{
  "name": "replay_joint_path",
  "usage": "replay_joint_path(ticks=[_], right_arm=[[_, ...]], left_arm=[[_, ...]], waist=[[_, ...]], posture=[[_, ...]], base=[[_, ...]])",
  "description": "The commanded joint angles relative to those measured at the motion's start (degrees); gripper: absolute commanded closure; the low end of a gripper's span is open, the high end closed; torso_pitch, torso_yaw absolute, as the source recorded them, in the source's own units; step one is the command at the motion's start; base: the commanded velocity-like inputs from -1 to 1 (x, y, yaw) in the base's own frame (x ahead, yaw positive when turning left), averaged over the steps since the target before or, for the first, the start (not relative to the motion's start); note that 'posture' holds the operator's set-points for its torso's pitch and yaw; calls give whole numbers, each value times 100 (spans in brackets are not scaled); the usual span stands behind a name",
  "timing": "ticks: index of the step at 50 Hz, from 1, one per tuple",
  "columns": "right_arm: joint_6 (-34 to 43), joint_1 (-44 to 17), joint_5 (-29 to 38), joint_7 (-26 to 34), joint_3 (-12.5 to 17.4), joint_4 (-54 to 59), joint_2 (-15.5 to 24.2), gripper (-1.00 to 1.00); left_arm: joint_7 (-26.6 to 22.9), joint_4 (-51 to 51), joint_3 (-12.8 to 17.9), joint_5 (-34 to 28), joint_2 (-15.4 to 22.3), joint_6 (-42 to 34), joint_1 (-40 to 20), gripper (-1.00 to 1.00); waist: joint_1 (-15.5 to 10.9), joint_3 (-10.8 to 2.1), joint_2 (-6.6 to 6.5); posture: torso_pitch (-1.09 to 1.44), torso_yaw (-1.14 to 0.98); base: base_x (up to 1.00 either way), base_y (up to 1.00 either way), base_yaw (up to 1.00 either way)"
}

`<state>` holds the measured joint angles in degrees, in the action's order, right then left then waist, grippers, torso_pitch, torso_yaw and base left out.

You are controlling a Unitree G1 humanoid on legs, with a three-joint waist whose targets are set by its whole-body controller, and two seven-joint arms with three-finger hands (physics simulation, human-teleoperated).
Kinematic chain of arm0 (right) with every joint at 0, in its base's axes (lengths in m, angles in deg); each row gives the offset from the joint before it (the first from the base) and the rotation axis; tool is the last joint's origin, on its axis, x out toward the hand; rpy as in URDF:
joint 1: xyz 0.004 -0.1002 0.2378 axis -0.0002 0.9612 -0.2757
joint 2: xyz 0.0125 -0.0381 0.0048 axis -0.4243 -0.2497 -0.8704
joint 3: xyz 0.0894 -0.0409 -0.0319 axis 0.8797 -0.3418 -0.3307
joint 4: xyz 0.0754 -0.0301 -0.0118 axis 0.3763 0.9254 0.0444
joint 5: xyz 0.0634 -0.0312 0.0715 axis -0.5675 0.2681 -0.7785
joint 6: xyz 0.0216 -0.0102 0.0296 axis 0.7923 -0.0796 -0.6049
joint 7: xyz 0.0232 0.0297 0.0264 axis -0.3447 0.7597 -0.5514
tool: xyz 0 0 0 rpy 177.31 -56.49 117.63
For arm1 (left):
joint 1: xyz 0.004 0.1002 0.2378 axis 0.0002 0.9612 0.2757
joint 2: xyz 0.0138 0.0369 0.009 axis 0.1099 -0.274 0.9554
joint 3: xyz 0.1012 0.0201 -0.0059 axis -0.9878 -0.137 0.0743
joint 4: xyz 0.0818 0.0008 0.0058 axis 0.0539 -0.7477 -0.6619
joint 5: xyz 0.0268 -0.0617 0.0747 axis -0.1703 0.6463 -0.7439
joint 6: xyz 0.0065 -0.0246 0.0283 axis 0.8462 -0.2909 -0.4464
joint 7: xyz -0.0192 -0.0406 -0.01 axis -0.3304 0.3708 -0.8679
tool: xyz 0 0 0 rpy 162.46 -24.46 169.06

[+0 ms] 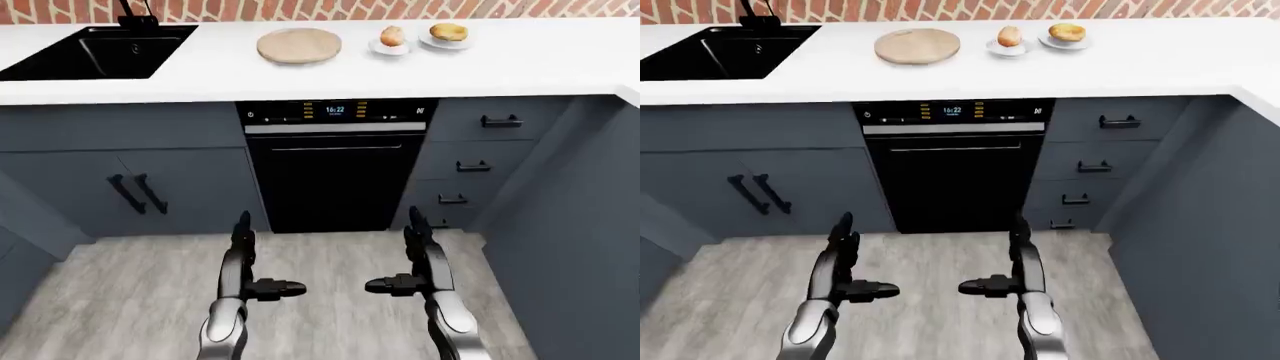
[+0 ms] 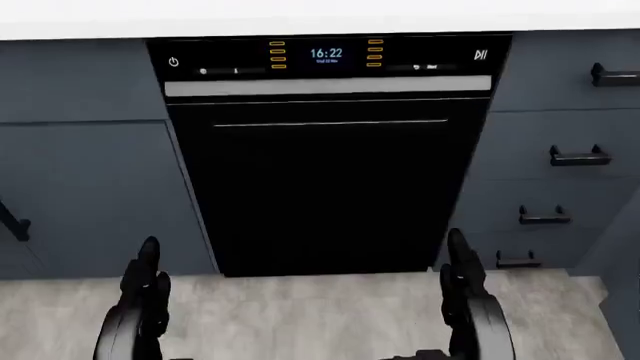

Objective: Place all breads on the cutting board.

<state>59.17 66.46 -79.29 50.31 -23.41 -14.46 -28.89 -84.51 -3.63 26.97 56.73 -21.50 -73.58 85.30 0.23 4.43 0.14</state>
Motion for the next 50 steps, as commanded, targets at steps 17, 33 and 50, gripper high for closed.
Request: replay_joint_path(ticks=[17, 33, 50], right_arm=[[1204, -663, 453, 22, -117, -1946, 82, -100], [2570, -1017, 588, 215, -87, -3462, 127, -100], [2735, -1067, 733, 244, -181, -3674, 95, -100]], left_arm=[[95, 2882, -212, -474, 21, -1973, -654, -100], [-28, 4187, -174, -538, 79, -3409, -1317, -100], [-42, 4242, -228, -610, 45, -3350, -1208, -100]], waist=[[-56, -499, 27], [-121, -463, -151], [-150, -231, -146]], posture=[[0, 0], [0, 0], [0, 0]], base=[[0, 0, 0], [0, -18, 0], [9, -54, 0]])
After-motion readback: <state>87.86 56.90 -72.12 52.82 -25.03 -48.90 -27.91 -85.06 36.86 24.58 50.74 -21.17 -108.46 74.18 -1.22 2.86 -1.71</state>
